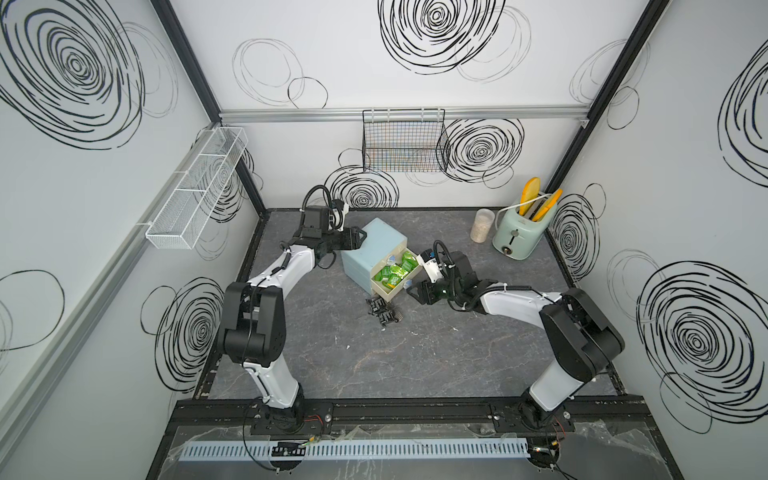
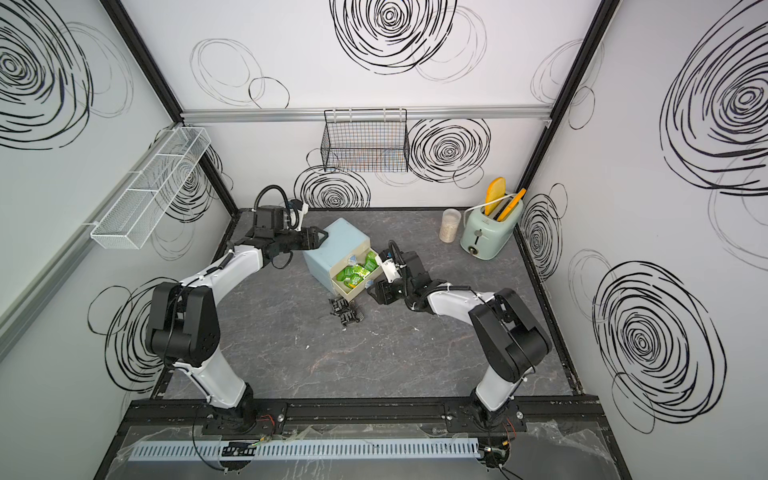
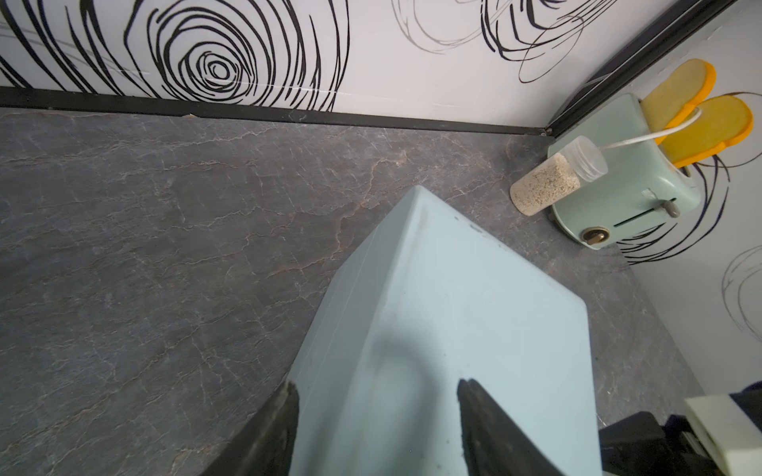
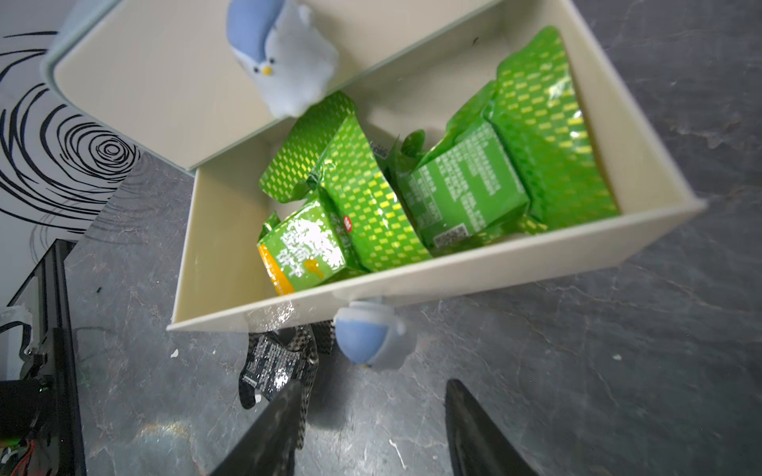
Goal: Place the cookies into the drawer by color
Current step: Close the drawer in the storage box.
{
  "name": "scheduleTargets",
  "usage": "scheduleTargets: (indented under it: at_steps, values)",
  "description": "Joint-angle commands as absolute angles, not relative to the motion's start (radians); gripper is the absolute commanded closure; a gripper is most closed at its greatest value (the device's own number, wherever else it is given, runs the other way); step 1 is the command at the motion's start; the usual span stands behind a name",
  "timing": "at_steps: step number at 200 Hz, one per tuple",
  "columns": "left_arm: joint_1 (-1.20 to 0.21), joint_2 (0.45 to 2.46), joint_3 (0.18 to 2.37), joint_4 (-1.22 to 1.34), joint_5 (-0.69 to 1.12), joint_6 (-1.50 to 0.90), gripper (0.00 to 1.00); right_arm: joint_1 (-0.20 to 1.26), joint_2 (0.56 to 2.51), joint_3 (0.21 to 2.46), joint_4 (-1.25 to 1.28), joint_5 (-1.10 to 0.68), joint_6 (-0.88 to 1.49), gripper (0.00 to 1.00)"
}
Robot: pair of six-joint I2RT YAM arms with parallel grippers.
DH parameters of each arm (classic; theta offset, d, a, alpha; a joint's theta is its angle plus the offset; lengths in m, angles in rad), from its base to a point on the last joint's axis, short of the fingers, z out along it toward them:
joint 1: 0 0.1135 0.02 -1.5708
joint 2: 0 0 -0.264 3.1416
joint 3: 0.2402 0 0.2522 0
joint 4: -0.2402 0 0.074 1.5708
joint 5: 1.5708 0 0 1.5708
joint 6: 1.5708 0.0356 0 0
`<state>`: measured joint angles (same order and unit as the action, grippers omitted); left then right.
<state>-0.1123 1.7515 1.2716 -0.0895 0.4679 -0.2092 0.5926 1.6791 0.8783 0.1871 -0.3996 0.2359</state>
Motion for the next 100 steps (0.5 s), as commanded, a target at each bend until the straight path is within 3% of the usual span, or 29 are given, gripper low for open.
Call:
scheduleTargets:
  at_steps: [1, 100]
  values:
    - [-0.118, 1.767, 1.303, -0.093, 0.489, -0.195, 0.37, 0.598, 1.697, 0.918, 0.196, -0.413, 0.228, 0.44]
    - [-0.124, 1.778, 1.305, -0.102, 0.500, -0.201, 0.50, 0.598, 1.782, 1.004, 0.181, -0.441, 0.219, 0.52]
